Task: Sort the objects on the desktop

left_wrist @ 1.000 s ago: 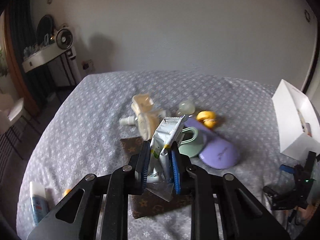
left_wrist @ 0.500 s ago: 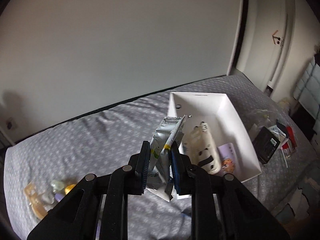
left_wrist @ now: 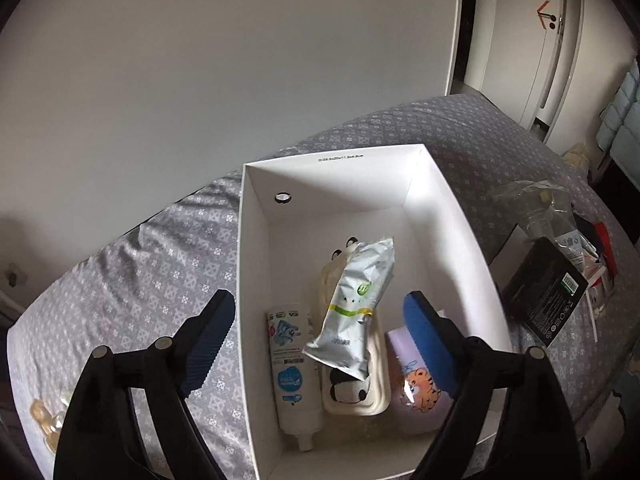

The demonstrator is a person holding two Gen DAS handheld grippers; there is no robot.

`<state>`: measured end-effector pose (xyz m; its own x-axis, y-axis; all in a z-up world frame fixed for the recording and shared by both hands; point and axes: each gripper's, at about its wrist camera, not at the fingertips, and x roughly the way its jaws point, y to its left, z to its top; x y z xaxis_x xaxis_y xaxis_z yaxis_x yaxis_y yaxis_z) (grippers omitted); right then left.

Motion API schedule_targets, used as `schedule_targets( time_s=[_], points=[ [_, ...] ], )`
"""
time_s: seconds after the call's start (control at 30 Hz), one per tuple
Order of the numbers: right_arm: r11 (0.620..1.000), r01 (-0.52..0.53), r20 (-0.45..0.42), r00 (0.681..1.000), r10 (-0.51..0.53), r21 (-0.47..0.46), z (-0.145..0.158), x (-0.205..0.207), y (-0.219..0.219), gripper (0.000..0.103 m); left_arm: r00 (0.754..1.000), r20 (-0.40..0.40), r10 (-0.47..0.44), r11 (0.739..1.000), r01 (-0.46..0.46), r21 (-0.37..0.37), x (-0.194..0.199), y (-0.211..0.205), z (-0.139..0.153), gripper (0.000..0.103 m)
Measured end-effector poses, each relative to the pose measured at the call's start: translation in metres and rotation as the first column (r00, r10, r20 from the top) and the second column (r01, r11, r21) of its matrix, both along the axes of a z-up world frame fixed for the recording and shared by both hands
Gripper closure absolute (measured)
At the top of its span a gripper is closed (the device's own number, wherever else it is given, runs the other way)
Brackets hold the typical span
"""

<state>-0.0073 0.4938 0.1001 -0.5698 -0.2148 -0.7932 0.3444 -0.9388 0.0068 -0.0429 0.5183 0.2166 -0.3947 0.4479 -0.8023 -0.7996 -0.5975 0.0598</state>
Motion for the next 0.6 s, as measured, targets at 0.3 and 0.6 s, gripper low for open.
schedule_targets(
  time_s=[0.3,0.6],
  points=[
    [1.000,0.000,0.000,1.000,0.000,0.000,0.000,0.000,0.000,0.000,0.948,0.159,0.275,0.959,-0.281,0.020,-0.036,-0.188,0.004,0.013],
    [1.000,-0.001,0.008,1.000,0.001,0.010,0.001,0.000,-0.001,0.000,0.738,0.109,0.666,0.744,-0.646,-0.170,0.011,-0.447,-0.046,0.013]
  ],
)
